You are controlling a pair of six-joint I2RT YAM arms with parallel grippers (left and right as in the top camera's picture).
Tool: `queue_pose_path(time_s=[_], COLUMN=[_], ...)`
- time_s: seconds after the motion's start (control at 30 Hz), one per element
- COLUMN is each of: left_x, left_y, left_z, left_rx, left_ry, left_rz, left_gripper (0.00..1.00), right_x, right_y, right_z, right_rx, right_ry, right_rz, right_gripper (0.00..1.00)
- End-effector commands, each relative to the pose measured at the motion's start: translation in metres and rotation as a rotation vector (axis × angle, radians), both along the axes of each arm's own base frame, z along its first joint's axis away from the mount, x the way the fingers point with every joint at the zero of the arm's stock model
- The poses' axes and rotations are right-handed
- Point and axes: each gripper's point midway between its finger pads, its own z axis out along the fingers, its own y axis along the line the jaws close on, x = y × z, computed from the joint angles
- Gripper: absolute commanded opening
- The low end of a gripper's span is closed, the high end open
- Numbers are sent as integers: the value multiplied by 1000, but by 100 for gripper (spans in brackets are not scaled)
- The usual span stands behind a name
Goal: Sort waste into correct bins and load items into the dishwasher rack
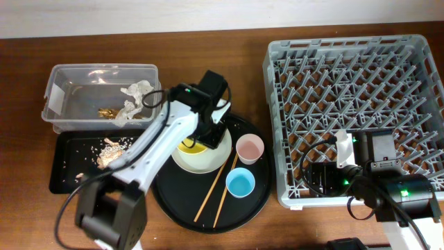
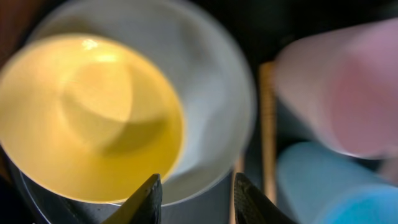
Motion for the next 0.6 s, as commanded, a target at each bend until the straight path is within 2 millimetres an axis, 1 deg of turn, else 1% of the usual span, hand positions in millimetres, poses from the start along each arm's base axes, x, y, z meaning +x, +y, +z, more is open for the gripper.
queue_pose_path(time_s=[0.0, 0.03, 0.1, 0.13, 0.3, 0.37, 0.4, 0.43, 0.47, 0.5, 0.53, 0.57], left_x=[-22, -30, -42, -48, -86, -96, -104, -106, -108, -109, -110, -110], left_y=[-37, -42, -42, -41, -38, -39, -42, -43, -44, -45, -44, -43], left_z=[42, 39, 29, 22, -20, -34, -47, -50, -56, -59, -61, -62], left_rx=[-242, -257, -237, -225, -165, -155, -152, -152, -153, -155, -154, -151], left_ry=[44, 74, 109, 131, 227, 245, 250, 249, 249, 246, 246, 247], left_rz=[-54, -65, -77, -81, -122, -121, -120, -121, -119, -122, -122, -120], left_gripper=[44, 45, 47, 47, 47, 47, 47, 47, 42, 35, 24, 9], right_x=[3, 2, 2, 2, 2, 2, 2, 2, 2, 2, 2, 2], right_y=[2, 2, 2, 2, 2, 2, 2, 2, 2, 2, 2, 2], right_z=[7, 7, 7, 7, 7, 7, 7, 7, 7, 7, 7, 7], right_rx=[10, 10, 10, 10, 10, 10, 10, 10, 10, 10, 10, 10], right_ry=[-17, -17, -17, -17, -17, -17, -17, -17, -17, -17, -16, -16], right_rz=[-3, -3, -3, -3, -3, -3, -3, -3, -3, -3, -3, -3], right_gripper=[99, 99, 99, 99, 99, 99, 99, 99, 99, 99, 99, 99])
